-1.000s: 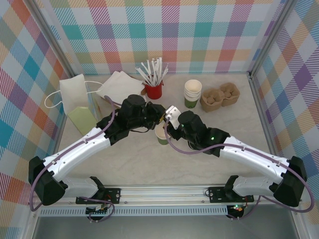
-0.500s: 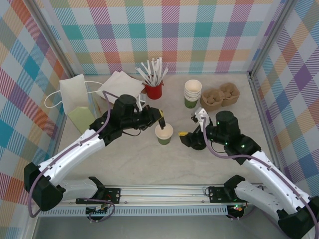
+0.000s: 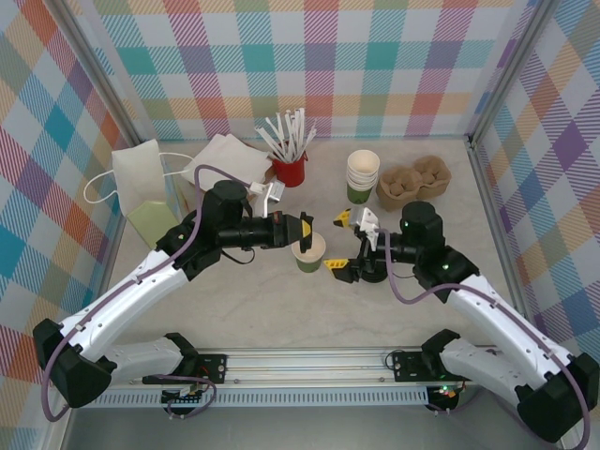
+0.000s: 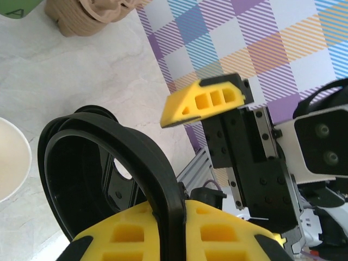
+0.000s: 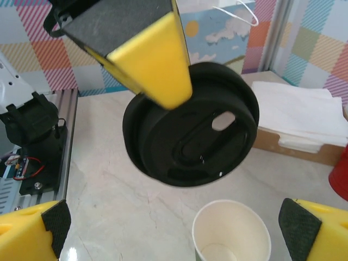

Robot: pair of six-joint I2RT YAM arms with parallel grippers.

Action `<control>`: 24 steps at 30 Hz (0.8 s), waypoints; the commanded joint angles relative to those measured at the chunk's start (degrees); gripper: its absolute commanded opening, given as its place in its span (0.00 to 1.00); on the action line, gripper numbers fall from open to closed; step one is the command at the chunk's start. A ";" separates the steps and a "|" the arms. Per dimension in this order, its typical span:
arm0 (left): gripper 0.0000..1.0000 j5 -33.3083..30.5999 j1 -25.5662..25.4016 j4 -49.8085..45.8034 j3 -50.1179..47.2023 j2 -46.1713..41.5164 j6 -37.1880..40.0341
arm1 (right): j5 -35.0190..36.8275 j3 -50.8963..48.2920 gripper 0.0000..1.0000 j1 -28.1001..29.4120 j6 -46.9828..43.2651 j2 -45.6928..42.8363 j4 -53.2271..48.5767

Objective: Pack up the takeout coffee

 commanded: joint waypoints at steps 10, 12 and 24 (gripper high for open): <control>0.00 3.08 0.26 4.27 1.05 0.20 0.95 | -8.61 6.43 1.00 0.71 -0.34 9.06 9.39; 0.00 3.31 0.26 4.27 1.14 0.25 0.95 | -8.90 7.05 1.00 0.86 -0.25 9.90 9.82; 0.00 4.01 0.24 5.15 1.49 0.09 0.71 | -11.97 9.02 0.87 1.39 0.17 13.26 8.77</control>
